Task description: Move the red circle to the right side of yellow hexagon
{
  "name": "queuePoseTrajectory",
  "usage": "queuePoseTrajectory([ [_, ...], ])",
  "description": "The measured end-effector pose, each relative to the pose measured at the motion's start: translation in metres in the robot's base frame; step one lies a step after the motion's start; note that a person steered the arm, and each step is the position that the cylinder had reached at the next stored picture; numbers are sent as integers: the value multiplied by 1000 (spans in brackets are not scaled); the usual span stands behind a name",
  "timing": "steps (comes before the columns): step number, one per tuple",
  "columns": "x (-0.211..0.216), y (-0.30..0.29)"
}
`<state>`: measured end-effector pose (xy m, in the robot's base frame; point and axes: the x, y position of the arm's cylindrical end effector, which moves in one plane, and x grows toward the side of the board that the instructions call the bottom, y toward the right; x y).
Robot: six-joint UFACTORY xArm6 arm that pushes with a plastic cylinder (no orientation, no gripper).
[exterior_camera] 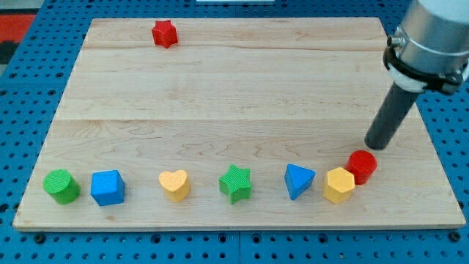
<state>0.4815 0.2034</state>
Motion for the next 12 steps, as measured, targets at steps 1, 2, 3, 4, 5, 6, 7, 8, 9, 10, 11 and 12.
queuePoseTrajectory([
  [1, 6, -13],
  [2, 34, -22],
  [3, 34, -33],
  [4, 35, -32],
  [5, 29, -36],
  [6, 24, -59],
  [7, 51, -59],
  [8, 56, -39],
  [9, 58, -28],
  [10, 25, -47],
  [11, -29, -47],
  [12, -102, -51],
])
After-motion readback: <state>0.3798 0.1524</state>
